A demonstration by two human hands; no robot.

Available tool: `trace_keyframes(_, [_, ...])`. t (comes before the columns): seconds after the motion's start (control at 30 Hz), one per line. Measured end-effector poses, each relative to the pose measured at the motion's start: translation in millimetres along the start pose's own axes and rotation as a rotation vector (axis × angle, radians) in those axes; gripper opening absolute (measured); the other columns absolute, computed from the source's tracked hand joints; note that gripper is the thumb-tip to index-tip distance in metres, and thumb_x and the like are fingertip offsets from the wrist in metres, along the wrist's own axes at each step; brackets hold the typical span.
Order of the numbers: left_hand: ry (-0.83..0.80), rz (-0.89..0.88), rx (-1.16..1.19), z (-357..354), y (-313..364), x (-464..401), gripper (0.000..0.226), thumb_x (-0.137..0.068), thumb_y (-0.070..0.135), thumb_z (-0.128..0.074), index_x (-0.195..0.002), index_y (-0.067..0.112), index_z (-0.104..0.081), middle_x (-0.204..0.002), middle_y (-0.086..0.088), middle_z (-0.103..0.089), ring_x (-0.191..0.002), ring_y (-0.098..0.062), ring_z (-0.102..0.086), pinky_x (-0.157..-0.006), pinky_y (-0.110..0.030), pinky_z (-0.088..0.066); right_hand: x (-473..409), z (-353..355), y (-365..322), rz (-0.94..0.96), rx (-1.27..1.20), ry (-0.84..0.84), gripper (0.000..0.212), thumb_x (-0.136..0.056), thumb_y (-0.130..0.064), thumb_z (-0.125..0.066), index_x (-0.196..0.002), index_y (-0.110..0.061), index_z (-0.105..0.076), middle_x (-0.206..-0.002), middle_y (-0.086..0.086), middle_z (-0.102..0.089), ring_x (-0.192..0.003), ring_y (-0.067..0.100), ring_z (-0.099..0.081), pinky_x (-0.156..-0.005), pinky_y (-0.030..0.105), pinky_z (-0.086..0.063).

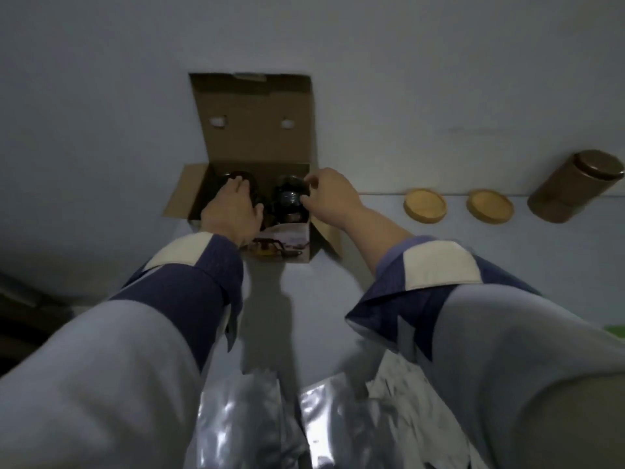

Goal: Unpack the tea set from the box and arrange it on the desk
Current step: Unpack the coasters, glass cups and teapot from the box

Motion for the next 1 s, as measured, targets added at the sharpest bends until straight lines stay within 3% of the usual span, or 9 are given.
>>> trace_keyframes(0.1, [0.007,-0.009,-0.021,-10.7,-15.6,4.0,0.063,-0.1,0.039,-0.037,-0.152,0.008,-0.02,-0.161,-0.004,-0.014,-0.147,-0.02,-0.019,-0.116,-0.034,-0.029,-24.7,-19.3,-22.1,0.075,0.069,-0.027,0.049,-0.088,-0.027,-0.061,-0.135,-0.017,-0.049,-0.138,0.007,-0.051,-0.124,0.026,-0.051,-0.099,0.036,-0.042])
trace_keyframes(0.2, [0.091,-0.04,-0.045,-13.4,-19.7,9.3,0.065,-0.098,0.042,-0.04,-0.152,0.01,-0.02,-0.161,-0.002,-0.015,-0.147,-0.017,-0.022,-0.113,-0.033,-0.035,-47.1,-38.6,-24.7,0.041,0.404,-0.115,0.06,-0.087,-0.036,-0.06,-0.14,-0.016,-0.039,-0.141,0.01,-0.043,-0.13,0.03,-0.042,-0.105,0.045,-0.031])
trace_keyframes(0.3, [0.128,-0.046,-0.037,-14.7,-18.5,10.4,0.067,-0.097,0.043,-0.042,-0.152,0.011,-0.02,-0.161,-0.003,-0.017,-0.147,-0.017,-0.022,-0.112,-0.033,-0.036,-63.0,-46.7,-23.2,0.013,0.703,-0.144,0.065,-0.084,-0.044,-0.061,-0.136,-0.012,-0.038,-0.138,0.015,-0.045,-0.132,0.033,-0.035,-0.106,0.047,-0.025])
trace_keyframes(0.4, [0.154,-0.05,-0.027,-14.8,-18.8,9.8,0.067,-0.097,0.043,-0.041,-0.152,0.012,-0.02,-0.161,-0.003,-0.017,-0.147,-0.016,-0.021,-0.112,-0.032,-0.034,-74.4,-56.4,-21.9,-0.012,0.841,-0.146,0.069,-0.081,-0.053,-0.061,-0.132,-0.011,-0.039,-0.129,0.013,-0.054,-0.128,0.032,-0.034,-0.103,0.043,-0.025])
trace_keyframes(0.5, [0.175,-0.058,-0.025,-14.2,-20.0,10.7,0.066,-0.098,0.043,-0.04,-0.152,0.011,-0.02,-0.161,-0.003,-0.017,-0.147,-0.016,-0.022,-0.113,-0.03,-0.032,-79.8,-62.0,-19.0,-0.052,0.787,-0.089,0.071,-0.076,-0.053,-0.066,-0.128,-0.013,-0.04,-0.122,0.012,-0.058,-0.126,0.031,-0.033,-0.099,0.042,-0.026])
trace_keyframes(0.67, [0.166,-0.053,-0.03,-12.9,-17.2,10.9,0.066,-0.099,0.043,-0.038,-0.153,0.012,-0.017,-0.161,-0.002,-0.014,-0.148,-0.015,-0.018,-0.115,-0.028,-0.026,-76.6,-59.1,-17.2,-0.089,0.655,0.005,0.087,-0.069,-0.056,-0.073,-0.134,-0.009,-0.039,-0.134,0.011,-0.045,-0.132,0.028,-0.031,-0.108,0.047,-0.021])
trace_keyframes(0.8, [0.143,-0.038,-0.048,-12.3,-17.1,10.8,0.067,-0.099,0.043,-0.039,-0.153,0.011,-0.016,-0.162,-0.003,-0.013,-0.148,-0.015,-0.017,-0.115,-0.029,-0.026,-70.9,-51.1,-19.8,-0.096,0.499,0.047,0.093,-0.067,-0.05,-0.076,-0.139,-0.009,-0.033,-0.141,0.009,-0.033,-0.127,0.026,-0.044,-0.112,0.049,-0.017])
trace_keyframes(1.0, [0.084,-0.016,-0.038,-11.7,-13.5,12.7,0.067,-0.098,0.04,-0.044,-0.152,0.011,-0.018,-0.161,-0.004,-0.015,-0.147,-0.02,-0.02,-0.116,-0.036,-0.028,-58.6,-14.6,-15.4,-0.131,0.027,0.203,0.09,-0.064,-0.033,-0.085,-0.135,-0.01,-0.034,-0.138,0.01,-0.028,-0.121,0.032,-0.049,-0.102,0.04,-0.045])
Point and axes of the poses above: each hand's wrist, its own x-axis away from the middle knuckle, its own z-axis out of the back of the hand, y = z × x, the point moved 8 cm from there along -x, towards the middle knuckle
